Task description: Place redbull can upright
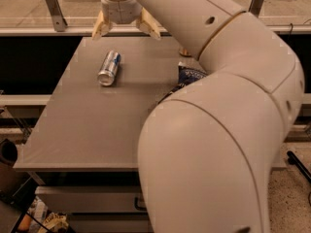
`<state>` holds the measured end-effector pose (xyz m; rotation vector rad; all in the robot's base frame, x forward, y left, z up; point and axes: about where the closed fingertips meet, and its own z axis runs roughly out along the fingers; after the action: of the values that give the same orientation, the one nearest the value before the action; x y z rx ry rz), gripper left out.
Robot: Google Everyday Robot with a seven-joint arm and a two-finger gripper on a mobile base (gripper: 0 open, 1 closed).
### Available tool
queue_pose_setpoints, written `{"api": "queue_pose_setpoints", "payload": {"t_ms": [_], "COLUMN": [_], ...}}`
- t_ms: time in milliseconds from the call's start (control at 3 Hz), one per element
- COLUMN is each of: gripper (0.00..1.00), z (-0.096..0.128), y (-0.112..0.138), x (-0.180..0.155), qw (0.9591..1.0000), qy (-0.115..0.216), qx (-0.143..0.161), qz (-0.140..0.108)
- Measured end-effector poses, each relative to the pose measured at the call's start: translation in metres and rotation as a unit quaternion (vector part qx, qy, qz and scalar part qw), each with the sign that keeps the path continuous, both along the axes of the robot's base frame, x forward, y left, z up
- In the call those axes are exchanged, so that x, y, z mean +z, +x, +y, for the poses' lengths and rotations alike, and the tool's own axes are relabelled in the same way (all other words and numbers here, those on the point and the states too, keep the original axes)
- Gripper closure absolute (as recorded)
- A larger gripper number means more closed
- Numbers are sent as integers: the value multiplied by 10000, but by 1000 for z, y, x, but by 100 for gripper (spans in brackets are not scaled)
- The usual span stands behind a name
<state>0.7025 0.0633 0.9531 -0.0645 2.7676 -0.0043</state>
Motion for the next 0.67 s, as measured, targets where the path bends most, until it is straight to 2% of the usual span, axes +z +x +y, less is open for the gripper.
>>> {"api": "queue_pose_setpoints", "payload": {"t_ms": [333,667], "gripper": [0,0], "z": [14,26], "y": [9,17], "x": [-18,-33], "qw": [9995,9986], "qy": [17,114], "qx": [173,314], "qz": [264,411]}}
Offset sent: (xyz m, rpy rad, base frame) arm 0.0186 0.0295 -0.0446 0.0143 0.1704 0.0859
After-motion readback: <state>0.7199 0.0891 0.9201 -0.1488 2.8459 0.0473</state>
